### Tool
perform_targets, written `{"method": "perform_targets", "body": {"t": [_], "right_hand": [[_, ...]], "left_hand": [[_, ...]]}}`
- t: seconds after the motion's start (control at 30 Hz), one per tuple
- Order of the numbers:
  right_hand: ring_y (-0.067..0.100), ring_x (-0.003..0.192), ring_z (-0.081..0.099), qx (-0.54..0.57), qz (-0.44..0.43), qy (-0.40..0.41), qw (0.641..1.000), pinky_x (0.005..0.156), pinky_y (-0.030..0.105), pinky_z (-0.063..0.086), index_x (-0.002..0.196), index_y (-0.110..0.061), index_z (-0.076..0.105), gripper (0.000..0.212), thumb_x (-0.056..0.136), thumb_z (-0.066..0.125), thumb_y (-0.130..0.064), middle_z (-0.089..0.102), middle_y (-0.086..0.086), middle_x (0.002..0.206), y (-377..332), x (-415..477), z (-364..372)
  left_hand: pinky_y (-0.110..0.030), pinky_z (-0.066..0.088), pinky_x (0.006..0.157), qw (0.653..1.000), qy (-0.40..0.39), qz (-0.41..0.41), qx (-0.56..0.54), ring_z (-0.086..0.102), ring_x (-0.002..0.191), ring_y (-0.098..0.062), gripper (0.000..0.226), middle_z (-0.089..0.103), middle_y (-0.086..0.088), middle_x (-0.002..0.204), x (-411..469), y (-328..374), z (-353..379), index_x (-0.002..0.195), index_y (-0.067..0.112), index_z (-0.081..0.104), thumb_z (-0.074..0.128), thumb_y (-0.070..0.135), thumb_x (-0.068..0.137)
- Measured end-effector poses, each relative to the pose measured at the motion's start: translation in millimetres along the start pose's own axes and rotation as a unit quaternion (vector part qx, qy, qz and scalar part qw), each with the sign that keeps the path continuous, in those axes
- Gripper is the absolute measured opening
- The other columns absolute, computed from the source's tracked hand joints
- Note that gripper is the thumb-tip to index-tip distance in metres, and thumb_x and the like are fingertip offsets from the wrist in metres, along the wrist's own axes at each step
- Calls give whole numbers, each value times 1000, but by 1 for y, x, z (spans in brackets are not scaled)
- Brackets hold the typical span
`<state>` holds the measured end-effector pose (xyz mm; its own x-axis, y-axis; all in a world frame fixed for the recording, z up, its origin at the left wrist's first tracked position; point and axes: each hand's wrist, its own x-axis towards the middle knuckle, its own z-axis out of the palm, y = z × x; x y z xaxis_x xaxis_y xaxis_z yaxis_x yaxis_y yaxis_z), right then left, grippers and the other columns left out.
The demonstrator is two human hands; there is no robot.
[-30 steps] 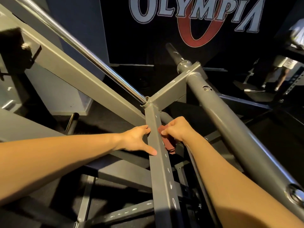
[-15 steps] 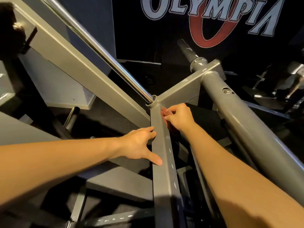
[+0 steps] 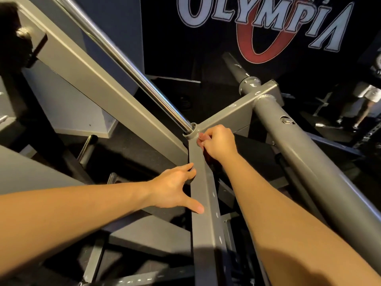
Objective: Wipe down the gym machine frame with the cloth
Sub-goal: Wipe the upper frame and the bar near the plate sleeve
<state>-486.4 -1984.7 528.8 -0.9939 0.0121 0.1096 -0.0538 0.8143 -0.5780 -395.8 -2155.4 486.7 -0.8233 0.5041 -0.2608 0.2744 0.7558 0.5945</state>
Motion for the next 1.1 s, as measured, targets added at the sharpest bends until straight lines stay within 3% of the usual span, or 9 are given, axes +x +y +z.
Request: {"method": "perform_targets", "body": {"t": [0.13, 0.3, 0.4, 0.47, 0.6, 0.7, 0.83, 0.97, 1.1], "right_hand": [[10, 83, 68, 27, -14, 11, 999, 85, 36, 60, 89, -13, 80, 16, 97, 69, -23, 75, -2, 86, -3, 5, 4], [17, 85, 68, -100, 11, -201, 974, 75, 35, 58, 81, -13, 76, 14, 78, 85, -23, 73, 3, 84, -22, -30, -43], [25, 87, 66, -148, 39, -269, 951, 65, 34, 51, 90, -8, 70, 24, 76, 81, -23, 68, 10, 91, -42, -52, -37], [24, 85, 64, -137, 52, -217, 965, 64, 33, 48, 90, -10, 61, 23, 81, 77, -23, 62, 8, 87, -47, -47, -29], [19, 84, 64, -115, 56, -2, 992, 65, 32, 48, 97, -16, 62, 17, 93, 71, -29, 64, 3, 91, -30, -1, -18], [17, 88, 71, 9, 37, 42, 998, 74, 32, 58, 89, -9, 76, 16, 94, 70, -23, 75, 3, 93, -4, 17, 0], [12, 89, 65, 21, 9, -27, 999, 77, 27, 47, 97, -13, 81, 10, 88, 76, -12, 73, -4, 93, 13, 9, -9], [12, 94, 67, -7, 50, -141, 989, 86, 29, 53, 89, -11, 80, 9, 83, 80, -4, 75, 1, 95, 21, -28, -27], [22, 88, 70, -83, 29, -281, 956, 78, 35, 57, 80, 1, 77, 3, 77, 78, 2, 73, 10, 84, 8, -72, -51]], "left_hand": [[-40, 19, 128, 1000, 6, 10, 2, 3, 157, -15, 126, 2, 5, 172, 0, -1, -2, 163, 19, 18, 82, 70, 67], [-43, 20, 127, 1000, 6, 16, -4, 8, 157, -15, 125, 6, 8, 171, -2, 0, 0, 163, 24, 23, 80, 76, 64], [-45, 38, 118, 998, 19, 39, -54, 43, 141, -10, 92, 46, 17, 153, -4, -2, 1, 143, 42, 52, 84, 72, 62], [-42, 42, 115, 994, 19, 50, -96, 52, 132, -4, 87, 57, 24, 138, -4, -2, 1, 137, 47, 51, 91, 62, 61], [-37, 23, 127, 998, 11, 25, -51, 17, 155, -8, 120, 12, 14, 170, -1, -1, -1, 161, 29, 26, 88, 65, 64], [-36, 18, 128, 1000, 7, 12, -24, 7, 156, -9, 130, 1, 11, 171, 3, -3, -2, 163, 18, 17, 86, 67, 64], [-34, 16, 128, 1000, 10, 11, -19, 4, 156, -8, 133, 0, 11, 171, 2, -3, -4, 163, 16, 16, 85, 68, 63], [-36, 19, 128, 999, 16, 17, -44, 10, 155, -8, 133, 2, 13, 170, -1, 0, -3, 163, 20, 19, 87, 69, 60], [-36, 15, 128, 998, 11, 14, -61, 7, 156, -9, 127, 4, 12, 170, -4, 5, -4, 162, 25, 21, 90, 62, 62]]}}
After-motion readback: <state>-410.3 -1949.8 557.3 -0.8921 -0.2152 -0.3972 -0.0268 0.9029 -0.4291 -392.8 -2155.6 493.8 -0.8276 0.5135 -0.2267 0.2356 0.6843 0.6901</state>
